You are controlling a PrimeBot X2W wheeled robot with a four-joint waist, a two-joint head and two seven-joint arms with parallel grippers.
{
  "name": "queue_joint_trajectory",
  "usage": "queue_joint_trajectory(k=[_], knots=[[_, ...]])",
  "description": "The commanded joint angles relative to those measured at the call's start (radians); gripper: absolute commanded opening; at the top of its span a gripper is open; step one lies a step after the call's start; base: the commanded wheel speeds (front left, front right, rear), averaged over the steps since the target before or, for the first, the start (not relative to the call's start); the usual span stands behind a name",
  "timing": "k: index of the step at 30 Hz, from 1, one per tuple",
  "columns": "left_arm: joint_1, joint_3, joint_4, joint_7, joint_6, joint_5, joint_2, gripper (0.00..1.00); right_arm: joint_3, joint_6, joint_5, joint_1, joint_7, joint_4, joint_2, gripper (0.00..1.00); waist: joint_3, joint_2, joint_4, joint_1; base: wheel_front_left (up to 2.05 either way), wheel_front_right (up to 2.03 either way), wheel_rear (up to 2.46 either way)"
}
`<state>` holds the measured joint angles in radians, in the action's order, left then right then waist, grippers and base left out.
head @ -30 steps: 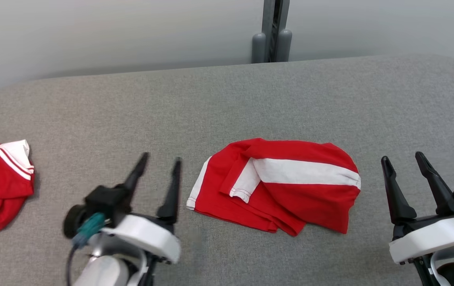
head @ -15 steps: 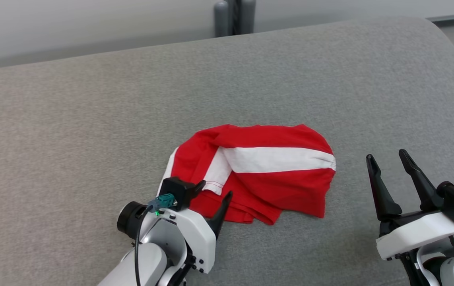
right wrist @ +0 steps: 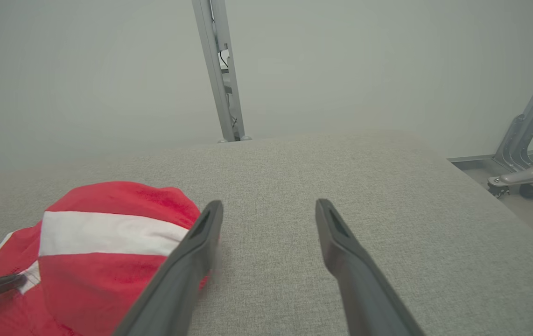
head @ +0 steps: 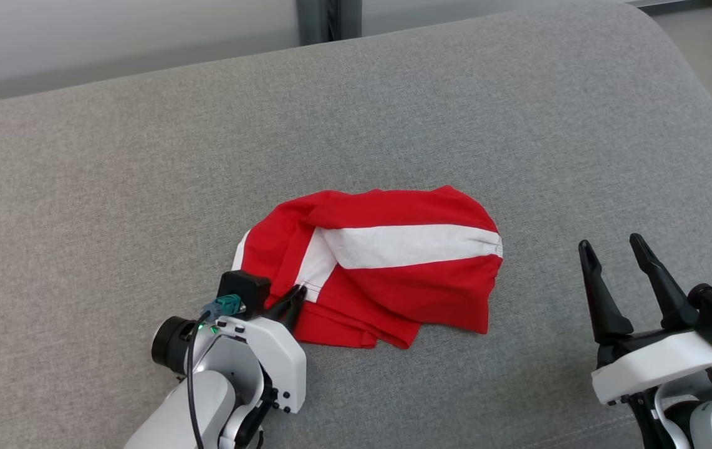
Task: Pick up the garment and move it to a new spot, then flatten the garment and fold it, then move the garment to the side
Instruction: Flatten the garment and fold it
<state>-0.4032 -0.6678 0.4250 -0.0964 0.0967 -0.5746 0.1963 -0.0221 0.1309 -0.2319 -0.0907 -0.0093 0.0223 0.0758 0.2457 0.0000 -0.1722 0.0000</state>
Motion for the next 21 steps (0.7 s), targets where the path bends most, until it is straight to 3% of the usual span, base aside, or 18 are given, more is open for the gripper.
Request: queue_joint_trajectory(k=[1, 9, 21], knots=[[-0.023, 0.003, 0.007, 0.007, -0.009, -0.004, 0.006, 0.00, 0.001, 0.000, -0.005, -0.013, -0.001, -0.008, 0.006, 1.00, 0.001, 0.0000, 0.003, 0.0000, 0.00, 0.00, 0.00], [-0.034, -0.006, -0.003, 0.024, -0.013, 0.007, 0.009, 0.00, -0.022, 0.000, -0.013, -0.037, 0.007, -0.041, 0.026, 1.00, 0.003, 0.0000, 0.016, 0.0000, 0.00, 0.00, 0.00], [-0.046, -0.036, -0.070, 0.013, -0.004, 0.026, 0.007, 0.00, -0.198, 0.000, -0.079, -0.147, 0.031, -0.248, 0.115, 1.00, 0.033, 0.0000, 0.075, 0.0000, 0.00, 0.00, 0.00]])
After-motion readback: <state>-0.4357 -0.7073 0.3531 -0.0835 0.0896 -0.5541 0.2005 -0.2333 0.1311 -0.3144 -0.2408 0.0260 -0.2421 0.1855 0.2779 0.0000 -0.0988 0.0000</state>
